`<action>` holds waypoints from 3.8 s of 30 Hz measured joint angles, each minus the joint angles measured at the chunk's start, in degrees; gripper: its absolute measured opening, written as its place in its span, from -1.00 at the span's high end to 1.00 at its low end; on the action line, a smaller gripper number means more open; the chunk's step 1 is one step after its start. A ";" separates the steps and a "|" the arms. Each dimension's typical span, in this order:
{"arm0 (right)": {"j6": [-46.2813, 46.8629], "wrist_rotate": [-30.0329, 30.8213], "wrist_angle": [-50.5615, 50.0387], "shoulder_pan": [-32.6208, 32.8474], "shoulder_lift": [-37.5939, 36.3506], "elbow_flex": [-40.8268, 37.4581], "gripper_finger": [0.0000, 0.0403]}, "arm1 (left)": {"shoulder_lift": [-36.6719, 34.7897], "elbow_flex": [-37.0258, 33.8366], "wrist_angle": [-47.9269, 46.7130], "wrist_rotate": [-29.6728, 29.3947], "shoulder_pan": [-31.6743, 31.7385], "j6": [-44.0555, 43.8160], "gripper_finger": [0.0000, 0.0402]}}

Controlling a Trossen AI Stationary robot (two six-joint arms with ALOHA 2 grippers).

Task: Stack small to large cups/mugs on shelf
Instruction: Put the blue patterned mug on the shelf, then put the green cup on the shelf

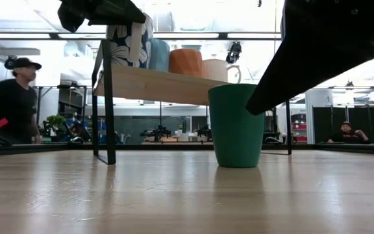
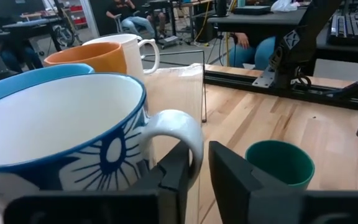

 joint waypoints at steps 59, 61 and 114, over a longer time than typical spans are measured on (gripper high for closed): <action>-0.68 -0.08 0.63 0.02 0.00 0.00 0.96 | -5.95 0.40 -26.02 6.73 -0.94 -9.05 0.66; -0.78 -0.07 0.62 0.02 0.00 0.00 0.96 | -6.69 0.55 -29.84 7.54 -1.00 -11.37 0.66; -12.21 4.42 -18.08 0.81 -1.77 9.23 0.83 | -8.50 11.54 -39.98 40.09 -8.32 2.65 0.66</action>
